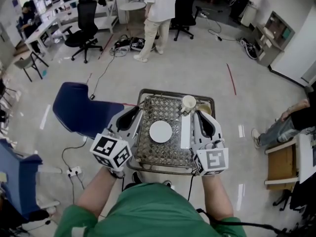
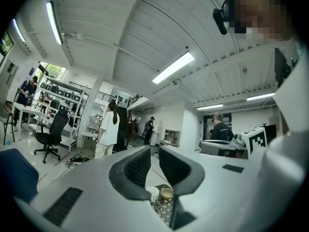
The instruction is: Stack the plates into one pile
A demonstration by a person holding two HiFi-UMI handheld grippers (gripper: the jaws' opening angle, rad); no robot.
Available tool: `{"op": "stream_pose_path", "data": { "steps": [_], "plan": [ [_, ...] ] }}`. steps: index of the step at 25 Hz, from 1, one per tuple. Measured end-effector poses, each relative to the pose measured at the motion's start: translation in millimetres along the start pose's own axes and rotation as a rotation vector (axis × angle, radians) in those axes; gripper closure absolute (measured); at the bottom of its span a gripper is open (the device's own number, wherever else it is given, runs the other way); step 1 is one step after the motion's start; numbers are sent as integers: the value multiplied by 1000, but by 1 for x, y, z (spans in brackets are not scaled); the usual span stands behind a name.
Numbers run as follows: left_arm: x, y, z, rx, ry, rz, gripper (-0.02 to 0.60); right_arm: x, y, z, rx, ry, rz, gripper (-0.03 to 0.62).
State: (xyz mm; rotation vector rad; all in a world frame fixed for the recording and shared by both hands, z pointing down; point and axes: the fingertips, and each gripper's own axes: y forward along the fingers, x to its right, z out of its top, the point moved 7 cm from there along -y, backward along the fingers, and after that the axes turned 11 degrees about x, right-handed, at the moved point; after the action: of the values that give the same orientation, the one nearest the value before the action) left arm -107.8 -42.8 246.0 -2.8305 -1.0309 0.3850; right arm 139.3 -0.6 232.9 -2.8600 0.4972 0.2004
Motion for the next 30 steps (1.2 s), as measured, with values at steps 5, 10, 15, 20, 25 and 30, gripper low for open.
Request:
{"op": "stream_pose_path", "data": {
  "steps": [5,10,15,20,25,30],
  "plan": [
    [13,3,11,38,41,-19,514,2,-5,10,25,-16,9,568],
    [15,3,15,39,76,-14,514,8,-9,14,32,-7,-2,568],
    [12,3,9,36,74,-10,514,11,-12,12,42,-2,-9,568],
    [9,4,8,33,82,-7,514,11,-9,10,43,0,-8,568],
    [9,4,7,11,74,-5,514,10,-8,11,42,-3,-4,568],
    [5,4,4,6,68,-3,514,9,-5,10,40,-4,-2,568]
  ]
}}
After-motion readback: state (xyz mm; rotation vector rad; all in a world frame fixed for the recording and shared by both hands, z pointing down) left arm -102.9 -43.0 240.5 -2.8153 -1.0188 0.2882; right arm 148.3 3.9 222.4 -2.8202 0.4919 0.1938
